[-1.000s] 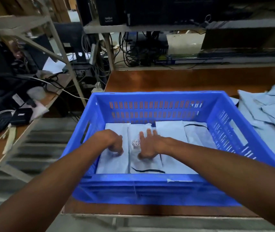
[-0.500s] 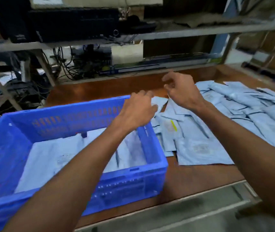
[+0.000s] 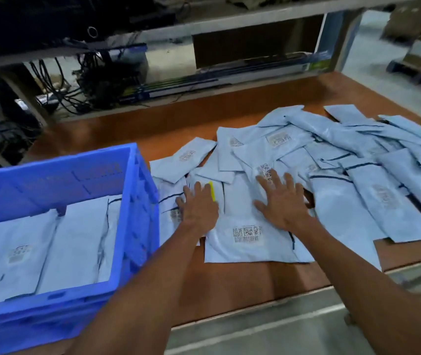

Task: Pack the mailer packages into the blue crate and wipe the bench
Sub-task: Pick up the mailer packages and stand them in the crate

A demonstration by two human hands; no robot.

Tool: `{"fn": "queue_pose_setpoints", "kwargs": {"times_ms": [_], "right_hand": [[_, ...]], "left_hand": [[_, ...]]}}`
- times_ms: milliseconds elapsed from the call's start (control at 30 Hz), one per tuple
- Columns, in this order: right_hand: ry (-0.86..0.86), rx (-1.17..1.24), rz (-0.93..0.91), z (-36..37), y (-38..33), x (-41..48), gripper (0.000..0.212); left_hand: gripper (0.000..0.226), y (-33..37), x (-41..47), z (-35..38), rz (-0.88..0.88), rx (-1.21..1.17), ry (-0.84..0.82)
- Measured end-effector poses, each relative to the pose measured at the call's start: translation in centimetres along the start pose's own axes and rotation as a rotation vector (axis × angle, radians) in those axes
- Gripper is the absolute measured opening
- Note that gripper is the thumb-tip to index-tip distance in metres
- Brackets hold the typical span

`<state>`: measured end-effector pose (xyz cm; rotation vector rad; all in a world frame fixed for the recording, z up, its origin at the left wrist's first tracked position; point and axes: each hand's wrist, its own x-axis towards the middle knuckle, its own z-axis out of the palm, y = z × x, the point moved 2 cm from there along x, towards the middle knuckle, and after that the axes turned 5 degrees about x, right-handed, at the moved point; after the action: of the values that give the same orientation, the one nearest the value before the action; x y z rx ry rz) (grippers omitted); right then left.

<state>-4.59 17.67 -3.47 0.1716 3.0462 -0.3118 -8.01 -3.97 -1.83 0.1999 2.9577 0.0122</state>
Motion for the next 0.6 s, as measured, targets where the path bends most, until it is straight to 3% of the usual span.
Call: {"fn": "queue_pose_setpoints", "kwargs": {"times_ms": [200,333,433,600], "right_hand": [[0.042,-0.061,-0.027,1.0,0.1,1.3,0.062],[0.16,-0.089,-0.094,0.4,0.2,2.5,0.061],[0.059,-0.029,-0.115,1.3,0.6,3.4,0.068],[0.011,-0.02,-0.173,1.6,0.3,2.8,0.053]], "left_hand": [[0.086,0.7,2.3,2.0,-0.071,-0.02,-0.031],[0.076,1.7,1.9,2.8,-0.058,0.007,0.05],[0.071,2.1,1.4,3.4,-0.045,0.052,0.057],[0.071,3.4,1.4,3.3,-0.1,0.122,-0.006]]}}
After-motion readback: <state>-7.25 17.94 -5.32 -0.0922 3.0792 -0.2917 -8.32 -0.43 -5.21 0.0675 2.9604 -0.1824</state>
